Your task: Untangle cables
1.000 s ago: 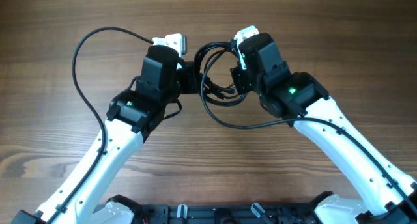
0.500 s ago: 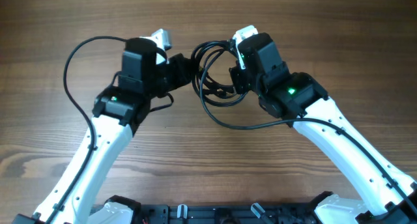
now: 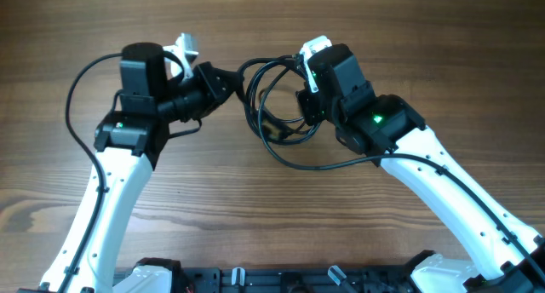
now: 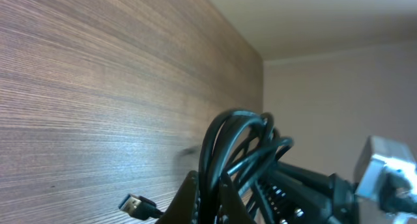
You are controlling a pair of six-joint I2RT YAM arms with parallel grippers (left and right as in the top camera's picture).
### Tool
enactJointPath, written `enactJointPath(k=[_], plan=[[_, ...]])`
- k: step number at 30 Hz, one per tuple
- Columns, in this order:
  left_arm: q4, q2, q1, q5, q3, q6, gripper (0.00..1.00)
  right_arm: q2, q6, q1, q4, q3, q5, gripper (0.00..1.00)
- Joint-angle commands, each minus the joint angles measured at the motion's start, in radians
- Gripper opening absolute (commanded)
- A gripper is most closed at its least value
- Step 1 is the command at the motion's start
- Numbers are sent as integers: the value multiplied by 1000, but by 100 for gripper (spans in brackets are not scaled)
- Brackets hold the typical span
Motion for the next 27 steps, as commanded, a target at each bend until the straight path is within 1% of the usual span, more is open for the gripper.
enactJointPath(k=[1,6,11,12,13,14,16,18,19,21,22,23,24,26,27], plan=[[6,3,68,13,18,-35,4,12,1,-7,-8,1,50,5],[5,4,112,35,18,-34,4,12,2,-7,-8,1,53,5],[-13,4,117,34,18,-23,4,12,1,-7,-7,1,53,4],[-25,4,117,34,18,-23,6,12,2,-7,-7,1,53,5],[-36,4,117,34,18,-23,9,12,2,-7,-7,1,53,5],[-45,4,117,34,18,-23,9,12,1,-7,-7,1,53,5],[-59,4,117,34,18,-19,4,12,2,-7,-6,1,53,5],[-62,4,117,34,18,-19,4,12,2,-7,-6,1,53,5],[-63,4,117,34,18,-19,15,12,2,-7,-6,1,53,4],[-70,4,117,34,18,-19,47,12,2,-7,-5,1,53,5],[-71,4,117,34,18,-11,57,12,2,-7,-4,1,53,5],[-74,4,116,34,18,10,62,12,2,-7,-3,1,53,5],[-78,4,116,35,18,35,64,12,2,-7,0,1,53,4],[-101,4,111,34,18,97,65,12,2,-7,7,1,53,5],[-114,4,107,34,18,149,65,12,2,-7,13,1,53,5]])
